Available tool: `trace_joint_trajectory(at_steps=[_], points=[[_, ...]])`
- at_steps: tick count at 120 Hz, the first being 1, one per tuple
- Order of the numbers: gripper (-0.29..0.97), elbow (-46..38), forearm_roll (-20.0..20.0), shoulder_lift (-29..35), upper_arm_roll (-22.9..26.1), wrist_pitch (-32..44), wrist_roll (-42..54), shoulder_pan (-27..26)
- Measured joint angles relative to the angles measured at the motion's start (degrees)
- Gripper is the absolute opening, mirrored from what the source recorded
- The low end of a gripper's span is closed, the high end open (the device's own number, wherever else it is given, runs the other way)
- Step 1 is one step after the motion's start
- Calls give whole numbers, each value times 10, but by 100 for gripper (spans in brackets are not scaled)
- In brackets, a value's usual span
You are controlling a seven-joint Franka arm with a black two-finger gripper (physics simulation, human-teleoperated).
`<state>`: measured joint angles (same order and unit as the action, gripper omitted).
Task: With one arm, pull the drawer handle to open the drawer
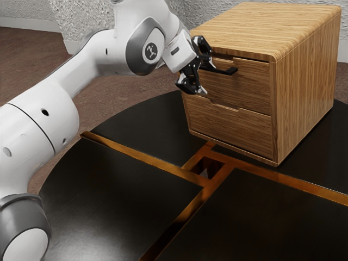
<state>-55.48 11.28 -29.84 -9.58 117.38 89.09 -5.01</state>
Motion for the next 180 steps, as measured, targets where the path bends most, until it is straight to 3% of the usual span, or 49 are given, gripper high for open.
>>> trace_joint_trajectory(at_steps=[45, 72, 87, 180], points=[[28, -9, -2, 14, -1, -9, 0, -3], [27, -46, -2, 43, -4, -21, -3, -4], [18, -58, -2, 61, -6, -31, -5, -2], [13, -222, -21, 200, -9, -49, -25, -20]])
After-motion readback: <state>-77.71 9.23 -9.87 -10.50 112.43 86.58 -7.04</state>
